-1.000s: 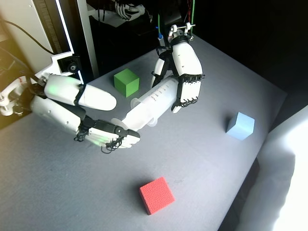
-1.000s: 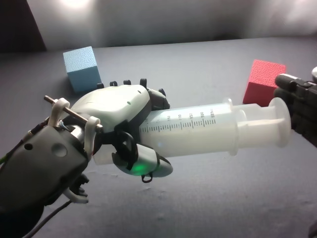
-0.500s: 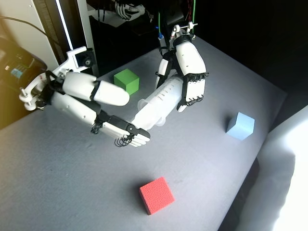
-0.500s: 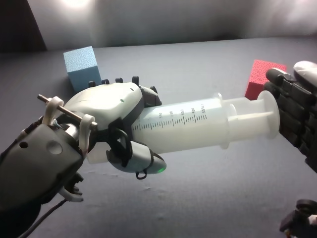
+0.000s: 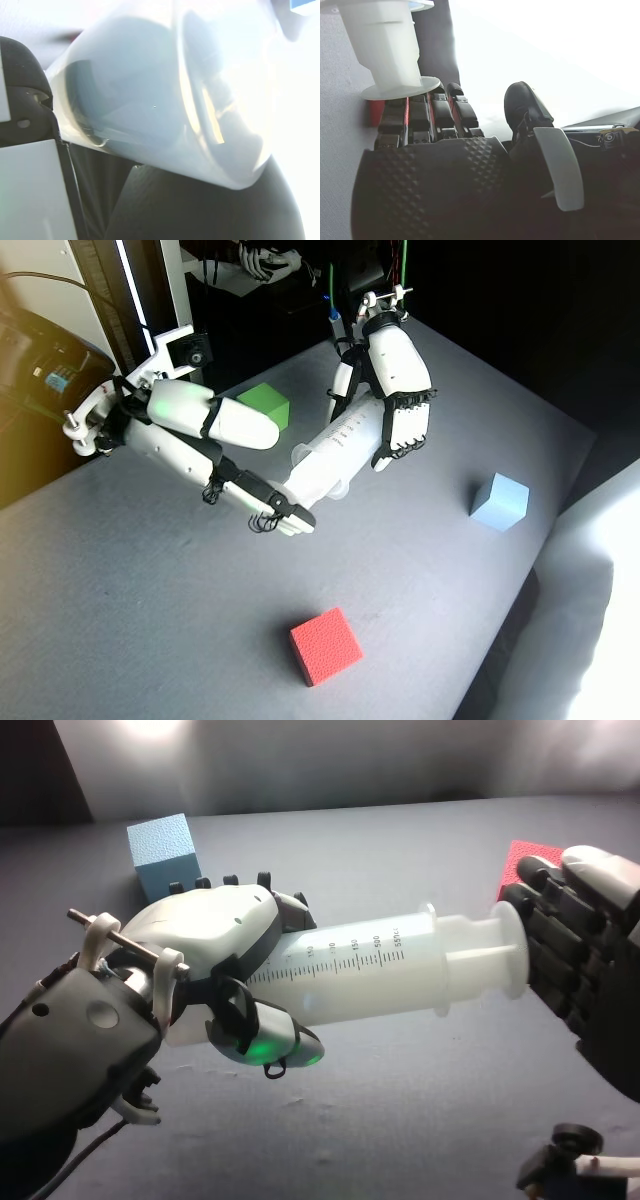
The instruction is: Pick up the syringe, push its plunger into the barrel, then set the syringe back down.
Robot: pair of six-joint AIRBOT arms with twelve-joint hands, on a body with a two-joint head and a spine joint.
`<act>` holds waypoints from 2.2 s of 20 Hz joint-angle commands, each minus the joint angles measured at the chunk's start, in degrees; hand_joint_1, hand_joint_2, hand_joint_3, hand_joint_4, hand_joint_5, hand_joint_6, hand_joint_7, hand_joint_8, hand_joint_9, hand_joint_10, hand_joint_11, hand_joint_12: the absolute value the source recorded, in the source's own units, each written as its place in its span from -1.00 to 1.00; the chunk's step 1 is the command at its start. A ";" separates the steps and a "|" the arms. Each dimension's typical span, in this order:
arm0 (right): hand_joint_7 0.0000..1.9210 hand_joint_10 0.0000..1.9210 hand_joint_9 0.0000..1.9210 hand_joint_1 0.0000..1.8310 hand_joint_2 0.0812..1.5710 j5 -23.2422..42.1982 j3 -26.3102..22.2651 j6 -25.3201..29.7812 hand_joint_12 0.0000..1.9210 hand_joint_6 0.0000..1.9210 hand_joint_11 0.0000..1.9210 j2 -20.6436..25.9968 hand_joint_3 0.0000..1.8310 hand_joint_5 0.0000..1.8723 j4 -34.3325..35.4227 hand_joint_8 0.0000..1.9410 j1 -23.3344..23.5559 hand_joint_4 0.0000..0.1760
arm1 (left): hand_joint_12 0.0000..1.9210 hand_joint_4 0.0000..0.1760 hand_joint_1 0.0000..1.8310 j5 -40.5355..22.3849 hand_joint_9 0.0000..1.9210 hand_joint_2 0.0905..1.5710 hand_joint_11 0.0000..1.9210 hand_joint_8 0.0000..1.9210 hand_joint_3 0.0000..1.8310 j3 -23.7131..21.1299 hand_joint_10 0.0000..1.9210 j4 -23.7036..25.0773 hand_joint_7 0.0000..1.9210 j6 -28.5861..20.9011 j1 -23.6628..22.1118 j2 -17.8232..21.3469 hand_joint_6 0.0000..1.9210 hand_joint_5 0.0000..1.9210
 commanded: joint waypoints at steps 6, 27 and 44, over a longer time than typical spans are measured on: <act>-1.00 -1.00 -1.00 -1.00 0.77 -3.98 -3.32 1.06 -1.00 -1.00 -1.00 -2.55 -0.99 -1.00 -9.08 -1.00 3.08 -1.00 | 0.22 -1.00 0.48 -2.01 -0.21 0.47 -0.38 0.47 -1.00 -0.41 0.46 5.67 -0.15 -2.21 -1.06 0.22 -0.09 -0.07; -1.00 -1.00 -1.00 -1.00 0.80 9.14 8.92 7.61 -1.00 -1.00 -1.00 12.62 -0.99 -1.00 -19.83 -1.00 -7.82 -1.00 | 0.26 -1.00 0.47 -2.31 -0.28 0.51 -0.41 0.57 -1.00 0.19 0.52 8.76 -0.22 -2.45 0.60 -0.29 -0.02 -0.10; -1.00 -1.00 -1.00 -1.00 0.79 5.15 16.06 8.10 -1.00 -1.00 -1.00 17.65 -1.00 -1.00 -44.78 -1.00 -9.81 -1.00 | 0.14 -1.00 0.36 -2.61 -0.12 0.41 -0.35 0.34 -1.00 7.08 -0.05 19.50 -0.04 -10.44 10.63 -5.47 -0.14 0.02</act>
